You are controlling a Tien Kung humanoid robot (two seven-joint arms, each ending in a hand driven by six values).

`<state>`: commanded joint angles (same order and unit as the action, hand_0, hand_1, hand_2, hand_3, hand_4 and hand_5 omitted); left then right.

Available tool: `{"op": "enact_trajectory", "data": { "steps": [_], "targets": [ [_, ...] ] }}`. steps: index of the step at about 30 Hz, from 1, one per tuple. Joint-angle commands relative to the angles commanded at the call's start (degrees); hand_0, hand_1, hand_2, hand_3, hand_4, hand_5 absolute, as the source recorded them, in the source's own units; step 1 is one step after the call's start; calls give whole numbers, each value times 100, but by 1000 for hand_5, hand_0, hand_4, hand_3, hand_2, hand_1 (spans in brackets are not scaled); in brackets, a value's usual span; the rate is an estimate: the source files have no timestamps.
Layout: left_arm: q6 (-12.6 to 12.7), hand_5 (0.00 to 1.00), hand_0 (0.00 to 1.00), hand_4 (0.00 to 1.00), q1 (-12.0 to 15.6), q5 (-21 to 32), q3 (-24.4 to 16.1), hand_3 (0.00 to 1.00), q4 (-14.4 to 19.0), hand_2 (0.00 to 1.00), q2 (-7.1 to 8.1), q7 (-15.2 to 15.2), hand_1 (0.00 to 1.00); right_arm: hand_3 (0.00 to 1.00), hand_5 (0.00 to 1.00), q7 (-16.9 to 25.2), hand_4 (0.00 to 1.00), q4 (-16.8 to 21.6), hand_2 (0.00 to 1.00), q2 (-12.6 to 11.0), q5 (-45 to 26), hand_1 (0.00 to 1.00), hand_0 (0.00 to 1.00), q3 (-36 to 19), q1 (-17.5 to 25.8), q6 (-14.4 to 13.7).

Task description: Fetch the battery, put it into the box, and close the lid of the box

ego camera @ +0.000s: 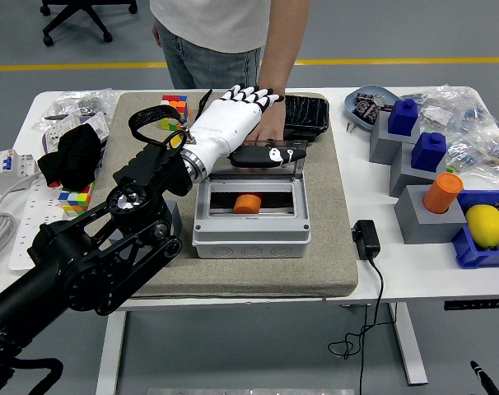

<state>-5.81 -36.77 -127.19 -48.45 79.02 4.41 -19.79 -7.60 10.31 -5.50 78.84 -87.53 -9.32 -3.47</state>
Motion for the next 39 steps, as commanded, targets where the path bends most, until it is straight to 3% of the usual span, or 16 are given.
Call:
{"op": "enact_trajectory", "data": {
  "steps": [3,4,9,10,15,16,32,39],
  "targets": [
    [-368,998,998,998,-4,-101,40,941,211,965,57,-233,998,736,998,-6,998,0,688,-5,14,661,716,-5,1,2],
    [-427,998,998,998,-6,-116,46,832,241,848,66,-263,918,736,998,-7,998,0,688,-6,17,661,716,-8,1,2],
    [-648,998,998,998,5,-159,56,832,316,848,95,-378,918,736,998,-7,998,0,688,-11,18,661,716,7,0,4],
    [-669,998,866,998,10,-163,60,760,321,758,99,-382,765,736,998,-5,998,0,688,-14,13,662,716,14,0,3],
    [-762,998,866,998,39,-119,107,760,340,758,110,-401,765,736,998,-18,998,0,688,-21,32,662,716,-1,10,1],
    [-784,998,795,998,52,-104,118,736,339,736,113,-403,733,736,998,-20,998,0,688,-21,34,662,716,-4,15,-1],
    [-989,998,763,998,140,86,308,731,685,733,157,-512,729,736,998,-27,998,0,688,-18,23,662,716,6,22,-5],
    [-1305,998,736,998,210,251,505,732,939,731,222,-760,723,736,998,-26,998,0,688,-15,7,661,715,4,19,-9]
  ]
}}
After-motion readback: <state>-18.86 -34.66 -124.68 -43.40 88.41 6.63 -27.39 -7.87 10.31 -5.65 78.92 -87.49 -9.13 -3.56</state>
